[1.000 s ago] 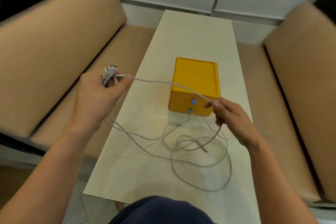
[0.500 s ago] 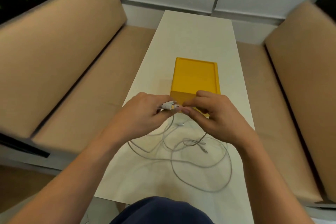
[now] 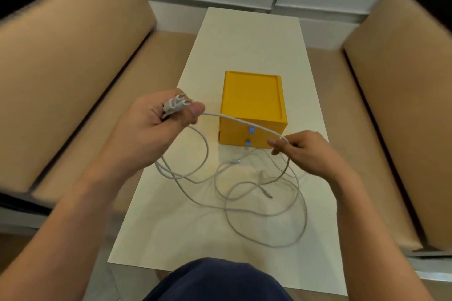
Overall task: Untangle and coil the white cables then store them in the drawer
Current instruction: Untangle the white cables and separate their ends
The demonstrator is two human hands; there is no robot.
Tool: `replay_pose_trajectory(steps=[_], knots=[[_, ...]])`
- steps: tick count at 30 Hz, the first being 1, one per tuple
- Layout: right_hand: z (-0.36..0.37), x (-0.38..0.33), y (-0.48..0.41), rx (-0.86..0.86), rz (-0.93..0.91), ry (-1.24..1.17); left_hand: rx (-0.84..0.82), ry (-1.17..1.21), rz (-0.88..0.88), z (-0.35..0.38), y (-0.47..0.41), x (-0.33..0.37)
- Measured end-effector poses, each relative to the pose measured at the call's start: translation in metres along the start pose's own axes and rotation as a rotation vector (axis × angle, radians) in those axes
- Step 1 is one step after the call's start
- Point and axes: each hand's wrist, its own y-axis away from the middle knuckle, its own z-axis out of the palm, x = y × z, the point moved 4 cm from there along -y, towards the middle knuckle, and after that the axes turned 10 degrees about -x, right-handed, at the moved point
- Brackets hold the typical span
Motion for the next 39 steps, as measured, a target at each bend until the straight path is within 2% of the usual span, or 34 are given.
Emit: replay_pose_trajectory(steps=[3,6,10,12,14,16,20,24,29,31,33,35,39], knots=[[-0.017,0.003,0.011,0.221,-0.032,-0.227,0.014,-0.042,-0.088,-0.001,0.000,-0.008],[-0.035,0.004,0.024,0.490,-0.119,-0.319,-0.006,-0.140,-0.197,0.005,-0.002,-0.019],[-0.054,0.006,0.038,0.779,-0.221,-0.218,-0.023,-0.193,-0.262,0.012,-0.003,-0.034],[-0.062,0.007,0.038,0.846,-0.152,-0.070,0.006,-0.177,-0.248,0.014,-0.002,-0.034],[-0.066,0.013,0.032,0.791,0.001,0.047,0.052,-0.137,-0.212,0.012,-0.003,-0.031],[-0.068,0.020,0.028,0.736,0.060,0.069,0.054,-0.125,-0.205,0.010,-0.006,-0.030],[-0.068,0.029,0.022,0.746,0.046,-0.025,-0.083,-0.249,-0.233,0.019,-0.007,-0.033],[-0.057,0.046,0.000,0.631,-0.001,-0.256,-0.149,-0.337,-0.184,0.039,-0.008,-0.034],[-0.032,0.071,-0.032,0.470,0.015,-0.216,-0.180,-0.431,-0.167,0.059,-0.011,-0.046],[-0.016,0.086,-0.045,0.329,0.135,-0.118,-0.218,-0.435,-0.180,0.065,-0.011,-0.055],[0.006,0.105,-0.056,0.109,0.267,0.035,-0.248,-0.421,-0.206,0.068,-0.009,-0.062],[0.028,0.119,-0.061,-0.061,0.334,0.128,-0.240,-0.375,-0.223,0.067,-0.008,-0.066],[0.048,0.124,-0.059,-0.209,0.367,0.177,-0.101,-0.278,-0.198,0.057,-0.009,-0.054]])
